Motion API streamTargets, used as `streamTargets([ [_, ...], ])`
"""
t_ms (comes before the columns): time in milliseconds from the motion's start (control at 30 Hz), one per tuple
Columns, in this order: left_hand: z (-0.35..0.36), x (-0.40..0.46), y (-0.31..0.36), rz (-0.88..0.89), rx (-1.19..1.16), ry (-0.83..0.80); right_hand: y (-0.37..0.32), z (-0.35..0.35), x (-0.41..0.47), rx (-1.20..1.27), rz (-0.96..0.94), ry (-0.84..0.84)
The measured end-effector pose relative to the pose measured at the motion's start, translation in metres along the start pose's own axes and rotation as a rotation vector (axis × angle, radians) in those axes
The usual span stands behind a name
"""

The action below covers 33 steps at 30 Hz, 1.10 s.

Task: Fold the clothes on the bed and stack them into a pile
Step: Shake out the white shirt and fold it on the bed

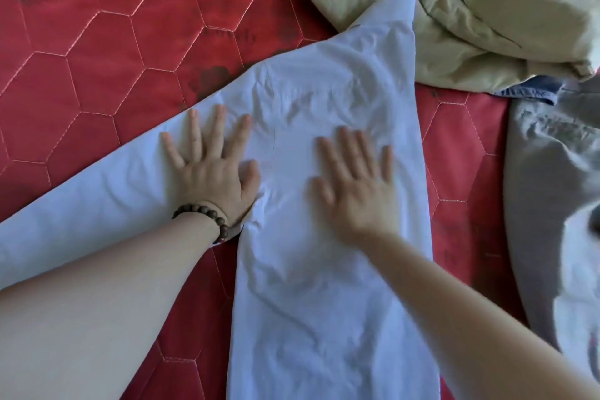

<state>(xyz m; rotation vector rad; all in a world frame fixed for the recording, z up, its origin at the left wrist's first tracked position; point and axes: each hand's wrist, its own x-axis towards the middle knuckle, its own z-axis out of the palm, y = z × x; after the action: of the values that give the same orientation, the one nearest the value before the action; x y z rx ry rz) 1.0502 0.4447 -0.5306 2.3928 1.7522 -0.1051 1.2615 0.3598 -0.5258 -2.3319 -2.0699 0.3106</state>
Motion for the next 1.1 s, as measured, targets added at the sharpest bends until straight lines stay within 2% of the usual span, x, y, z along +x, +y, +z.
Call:
streamTargets([
  [100,-0.001,-0.001,0.0,-0.003,0.009,-0.011,0.055,-0.01,-0.021,-0.011,0.277,-0.037],
  [200,-0.004,-0.001,-0.001,0.012,0.022,-0.043,0.053,-0.012,-0.032,-0.048,0.38,-0.017],
  [333,-0.019,0.002,0.0,0.011,-0.029,-0.16,-0.02,-0.005,-0.05,0.04,0.13,0.099],
  [400,-0.029,-0.01,0.007,0.042,-0.132,-0.103,-0.064,0.006,-0.067,0.084,0.017,0.11],
  [467,-0.031,-0.038,0.027,0.216,-0.205,-0.001,-0.092,0.016,-0.081,0.119,-0.02,0.108],
  [533,-0.019,-0.073,0.047,0.409,-0.202,-0.045,-0.099,0.023,-0.092,0.141,-0.019,0.083],
  [567,-0.011,-0.086,0.052,0.447,-0.176,-0.069,-0.095,0.025,-0.096,0.13,-0.012,0.059],
  [633,0.0,-0.096,0.049,0.417,-0.143,-0.055,-0.072,0.025,-0.105,0.084,0.042,0.043],
  [800,0.006,-0.092,0.03,0.281,0.18,-0.013,0.025,0.014,-0.133,0.003,0.334,-0.007],
  [900,-0.001,-0.11,0.042,0.253,0.199,0.036,0.053,0.006,-0.152,-0.038,0.487,0.017],
  [967,0.003,-0.144,0.052,0.351,0.157,0.013,0.036,0.002,-0.162,-0.028,0.426,0.086],
  [1033,0.013,-0.187,0.06,0.43,0.096,-0.053,-0.006,0.003,-0.176,0.064,0.194,0.14],
  [1100,0.022,-0.224,0.064,0.412,0.073,-0.117,-0.057,0.013,-0.204,0.163,-0.07,0.11],
])
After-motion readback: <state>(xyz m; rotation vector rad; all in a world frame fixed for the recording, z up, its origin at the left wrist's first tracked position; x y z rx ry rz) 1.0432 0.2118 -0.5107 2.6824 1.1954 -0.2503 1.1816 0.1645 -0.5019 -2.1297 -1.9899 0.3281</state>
